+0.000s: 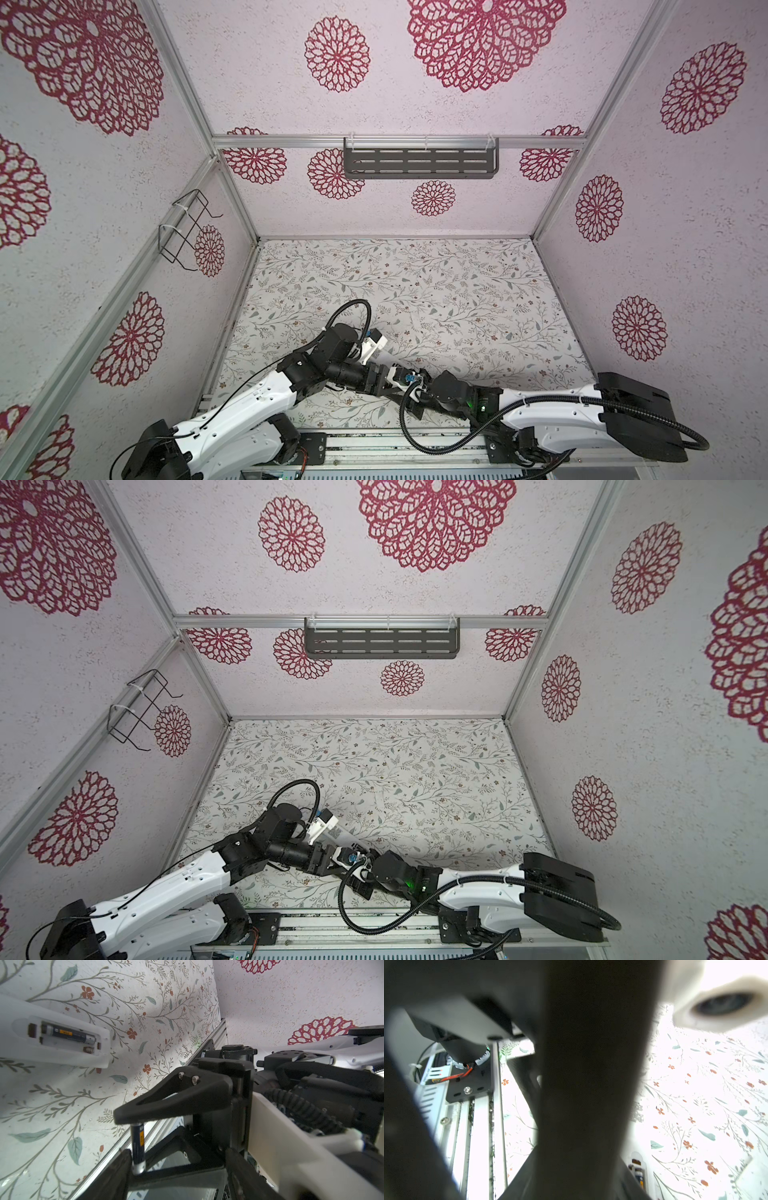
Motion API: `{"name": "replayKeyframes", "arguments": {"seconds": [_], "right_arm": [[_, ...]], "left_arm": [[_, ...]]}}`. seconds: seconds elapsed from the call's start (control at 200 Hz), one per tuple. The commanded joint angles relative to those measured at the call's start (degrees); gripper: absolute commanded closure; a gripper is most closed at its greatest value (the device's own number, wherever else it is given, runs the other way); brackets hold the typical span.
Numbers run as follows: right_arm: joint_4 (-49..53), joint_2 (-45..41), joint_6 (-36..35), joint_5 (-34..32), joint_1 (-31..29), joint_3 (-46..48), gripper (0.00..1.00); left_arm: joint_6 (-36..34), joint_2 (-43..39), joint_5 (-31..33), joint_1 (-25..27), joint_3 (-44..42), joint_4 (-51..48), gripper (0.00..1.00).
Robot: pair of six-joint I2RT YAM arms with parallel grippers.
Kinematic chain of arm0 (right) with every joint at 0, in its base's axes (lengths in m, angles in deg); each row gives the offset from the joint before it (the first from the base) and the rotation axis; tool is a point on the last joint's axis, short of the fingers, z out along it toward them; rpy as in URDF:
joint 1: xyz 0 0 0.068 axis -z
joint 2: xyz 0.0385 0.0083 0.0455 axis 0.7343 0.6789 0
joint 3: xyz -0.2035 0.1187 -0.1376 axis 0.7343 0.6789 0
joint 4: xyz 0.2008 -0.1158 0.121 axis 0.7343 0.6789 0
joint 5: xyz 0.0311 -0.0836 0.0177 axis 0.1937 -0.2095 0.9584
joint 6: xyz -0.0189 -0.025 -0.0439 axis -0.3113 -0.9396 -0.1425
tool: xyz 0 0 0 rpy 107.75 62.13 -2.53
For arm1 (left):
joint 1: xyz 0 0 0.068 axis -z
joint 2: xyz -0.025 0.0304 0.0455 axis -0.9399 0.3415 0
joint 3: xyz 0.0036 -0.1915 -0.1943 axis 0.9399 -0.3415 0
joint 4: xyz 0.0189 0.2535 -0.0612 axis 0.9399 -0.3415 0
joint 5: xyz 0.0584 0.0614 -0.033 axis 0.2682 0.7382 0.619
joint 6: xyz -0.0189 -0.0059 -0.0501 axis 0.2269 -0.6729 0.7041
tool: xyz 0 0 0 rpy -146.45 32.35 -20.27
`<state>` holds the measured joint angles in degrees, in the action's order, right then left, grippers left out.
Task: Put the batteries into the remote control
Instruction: 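Close the right gripper on the battery while the left gripper releases it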
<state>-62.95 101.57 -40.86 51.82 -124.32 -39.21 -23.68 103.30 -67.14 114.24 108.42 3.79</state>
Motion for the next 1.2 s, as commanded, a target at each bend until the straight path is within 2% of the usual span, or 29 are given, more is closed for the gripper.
{"name": "replayKeyframes", "arguments": {"seconds": [0.0, 0.105, 0.235, 0.446, 0.551, 0.701, 0.791, 1.012, 1.197], "right_arm": [[1.55, -0.64, 2.37, -1.81, -0.28, -0.57, 0.61], [2.13, -1.94, 3.81, -2.3, -0.27, 0.27, 0.61], [7.97, -2.52, 9.28, -2.26, -0.27, -1.09, 0.61], [15.16, -3.35, 27.97, -6.81, -3.87, -1.45, 0.61], [23.8, -3.17, 36.41, -8.84, -5.9, -4.38, 0.61], [38.93, -1.15, 55.88, -8.25, -7.33, -7.82, 0.62], [45.22, -0.22, 62.85, -8.37, -8.26, -9.5, 0.62], [54.32, 5.66, 71.19, -6.44, -6.37, -14.36, 0.6], [50.85, 12.06, 71.39, -1.76, -5.35, -15.95, 0.59]], "left_arm": [[-0.53, -1.1, -0.73, -1.18, -0.23, 1.14, 0.26], [-0.9, -1.17, -0.33, -1.91, 0.02, 0.48, 0.26], [-3.36, -2.7, 5.25, -3.7, 1.75, -4.37, 0.26], [-6.15, -9.05, 19.84, -5.91, 3.68, -10.29, 0.23], [-7.13, -11.3, 25.89, -6.24, 3.78, -11.7, 0.22], [-8.4, -13.76, 29.84, -6.19, 3.24, -11.35, 0.19], [-9.13, -14.58, 30.57, -6.24, 2.74, -10.46, 0.19], [-9.49, -17.16, 30.25, -6.24, 1.15, -8.23, 0.19], [-9.28, -20.04, 30.34, -6.28, 0.25, -7.35, 0.18]]}}
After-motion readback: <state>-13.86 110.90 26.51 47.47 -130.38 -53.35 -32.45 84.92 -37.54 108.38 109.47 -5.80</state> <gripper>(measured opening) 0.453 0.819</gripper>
